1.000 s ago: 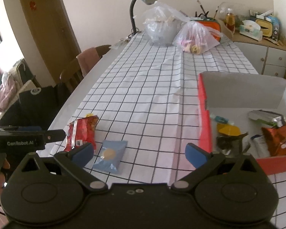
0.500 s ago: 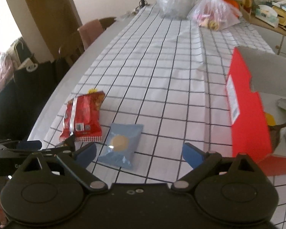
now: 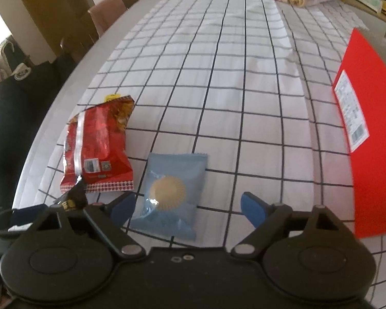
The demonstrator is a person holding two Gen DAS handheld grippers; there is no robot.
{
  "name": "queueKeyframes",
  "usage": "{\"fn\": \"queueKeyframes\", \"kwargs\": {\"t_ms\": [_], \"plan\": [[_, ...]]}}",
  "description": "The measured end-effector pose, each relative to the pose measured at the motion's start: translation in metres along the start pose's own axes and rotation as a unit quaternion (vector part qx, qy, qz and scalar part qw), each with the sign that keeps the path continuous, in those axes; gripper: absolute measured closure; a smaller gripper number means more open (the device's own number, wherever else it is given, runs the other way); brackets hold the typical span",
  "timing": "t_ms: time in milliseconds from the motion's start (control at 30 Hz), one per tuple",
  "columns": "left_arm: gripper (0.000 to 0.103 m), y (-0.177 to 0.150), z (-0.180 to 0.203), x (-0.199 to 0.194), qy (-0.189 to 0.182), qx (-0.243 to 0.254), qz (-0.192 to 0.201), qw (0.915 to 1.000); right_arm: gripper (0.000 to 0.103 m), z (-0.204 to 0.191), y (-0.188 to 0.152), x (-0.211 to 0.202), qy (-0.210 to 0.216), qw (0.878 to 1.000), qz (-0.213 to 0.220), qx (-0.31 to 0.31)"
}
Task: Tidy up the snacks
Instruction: 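Grasp the black sesame snack bag with the left tool while the right tool grasps the blue biscuit pack, then lift both held snacks and carry them over the red box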
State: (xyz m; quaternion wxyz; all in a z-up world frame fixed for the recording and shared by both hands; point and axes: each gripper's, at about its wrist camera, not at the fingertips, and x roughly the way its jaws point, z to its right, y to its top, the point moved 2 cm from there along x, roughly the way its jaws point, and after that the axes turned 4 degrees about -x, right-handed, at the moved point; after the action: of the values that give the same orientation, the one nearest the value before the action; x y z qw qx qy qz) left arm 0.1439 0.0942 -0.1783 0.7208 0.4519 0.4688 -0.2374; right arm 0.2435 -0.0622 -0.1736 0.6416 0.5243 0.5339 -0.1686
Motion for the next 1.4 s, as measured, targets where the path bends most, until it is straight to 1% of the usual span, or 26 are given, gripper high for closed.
{"fn": "queueKeyframes", "kwargs": {"t_ms": [67,100,233,300,400,500,533,600,667,767,867,1067,1267,1400], "plan": [[0.025,-0.001,0.000,0.001,-0.002,0.000,-0.004,1.0000,0.020,-0.001,0.001,0.006,-0.002,1.000,-0.006,0.006],[0.025,-0.001,-0.001,0.002,-0.004,-0.001,-0.006,1.0000,0.019,-0.001,0.002,0.008,-0.003,1.000,-0.008,0.005],[0.025,-0.002,-0.003,0.004,-0.008,-0.007,-0.010,0.9999,0.021,-0.011,0.002,0.012,-0.015,1.000,-0.007,-0.018],[0.026,-0.001,-0.004,0.007,-0.007,-0.010,-0.013,0.9999,0.023,-0.017,0.003,0.014,-0.030,0.999,-0.011,-0.033],[0.028,-0.002,-0.002,0.008,-0.001,-0.001,-0.012,0.9999,0.028,-0.025,0.002,0.016,-0.053,0.997,-0.013,-0.055],[0.030,-0.004,0.000,0.007,0.002,0.006,-0.011,0.9999,0.033,-0.027,0.001,0.016,-0.063,0.996,-0.011,-0.059],[0.031,-0.004,0.001,0.007,0.004,0.008,-0.010,0.9999,0.036,-0.028,0.000,0.016,-0.068,0.996,-0.010,-0.060],[0.037,-0.004,0.001,0.007,0.008,0.012,-0.008,0.9999,0.041,-0.029,-0.001,0.015,-0.070,0.995,-0.005,-0.064],[0.044,-0.004,0.001,0.006,0.008,0.014,-0.007,0.9998,0.049,-0.030,-0.003,0.013,-0.071,0.995,0.001,-0.066],[0.054,-0.002,-0.001,0.006,0.009,0.012,-0.005,0.9999,0.056,-0.030,-0.005,0.011,-0.072,0.995,0.007,-0.070],[0.062,-0.002,-0.001,0.006,0.012,0.013,-0.004,0.9998,0.057,-0.026,-0.007,0.009,-0.073,0.995,0.011,-0.068],[0.067,-0.002,-0.001,0.006,0.015,0.011,-0.005,0.9998,0.057,-0.010,-0.014,0.003,-0.075,0.996,0.015,-0.051],[0.068,-0.003,0.000,0.004,0.014,0.009,-0.007,0.9998,0.057,0.010,-0.023,-0.013,-0.077,0.997,0.020,-0.022],[0.068,-0.004,-0.001,0.002,0.014,0.001,-0.011,0.9998,0.057,0.025,-0.030,-0.028,-0.071,0.997,0.024,-0.005]]}}
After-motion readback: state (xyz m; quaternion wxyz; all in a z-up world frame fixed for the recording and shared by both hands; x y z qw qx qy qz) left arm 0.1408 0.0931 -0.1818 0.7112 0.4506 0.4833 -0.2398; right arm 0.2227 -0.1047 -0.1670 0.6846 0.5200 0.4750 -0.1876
